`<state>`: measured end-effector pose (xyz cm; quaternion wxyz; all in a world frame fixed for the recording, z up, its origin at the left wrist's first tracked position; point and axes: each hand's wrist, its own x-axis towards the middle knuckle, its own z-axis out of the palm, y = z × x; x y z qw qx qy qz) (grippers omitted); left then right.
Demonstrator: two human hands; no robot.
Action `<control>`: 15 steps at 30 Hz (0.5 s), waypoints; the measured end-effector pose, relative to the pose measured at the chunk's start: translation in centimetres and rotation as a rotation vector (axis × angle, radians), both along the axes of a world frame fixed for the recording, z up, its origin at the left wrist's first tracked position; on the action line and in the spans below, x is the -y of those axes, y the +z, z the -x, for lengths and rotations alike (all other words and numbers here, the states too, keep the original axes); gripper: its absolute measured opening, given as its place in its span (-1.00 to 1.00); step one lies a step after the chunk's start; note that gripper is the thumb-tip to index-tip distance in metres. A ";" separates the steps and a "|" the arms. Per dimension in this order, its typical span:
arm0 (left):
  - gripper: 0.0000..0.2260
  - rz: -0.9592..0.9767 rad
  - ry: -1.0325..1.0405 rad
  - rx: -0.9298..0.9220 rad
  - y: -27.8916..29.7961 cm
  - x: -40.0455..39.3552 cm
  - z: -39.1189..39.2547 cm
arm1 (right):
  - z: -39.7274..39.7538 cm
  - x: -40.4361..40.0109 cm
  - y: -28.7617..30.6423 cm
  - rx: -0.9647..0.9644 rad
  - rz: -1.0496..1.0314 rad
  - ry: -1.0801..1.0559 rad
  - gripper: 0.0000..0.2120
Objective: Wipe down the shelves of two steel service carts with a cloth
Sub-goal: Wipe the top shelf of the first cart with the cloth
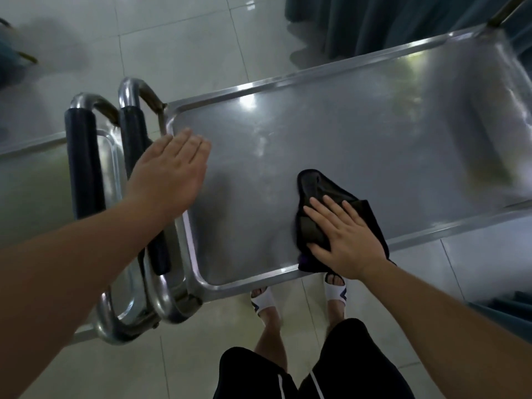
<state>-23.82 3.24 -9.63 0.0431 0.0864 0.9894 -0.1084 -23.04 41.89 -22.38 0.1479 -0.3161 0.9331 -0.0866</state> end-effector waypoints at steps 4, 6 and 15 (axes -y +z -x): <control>-0.53 -0.004 0.105 0.143 -0.4 -3.3 0.8 | 1.2 -2.2 -0.1 0.016 0.022 -0.002 -0.29; -0.53 -0.094 0.211 0.144 -0.8 -6.7 1.2 | 1.9 -3.5 -0.1 0.015 0.037 -0.002 -0.30; -0.50 -0.405 0.545 0.185 -5.0 -24.5 1.3 | 7.2 -14.1 0.2 0.022 0.023 0.038 -0.28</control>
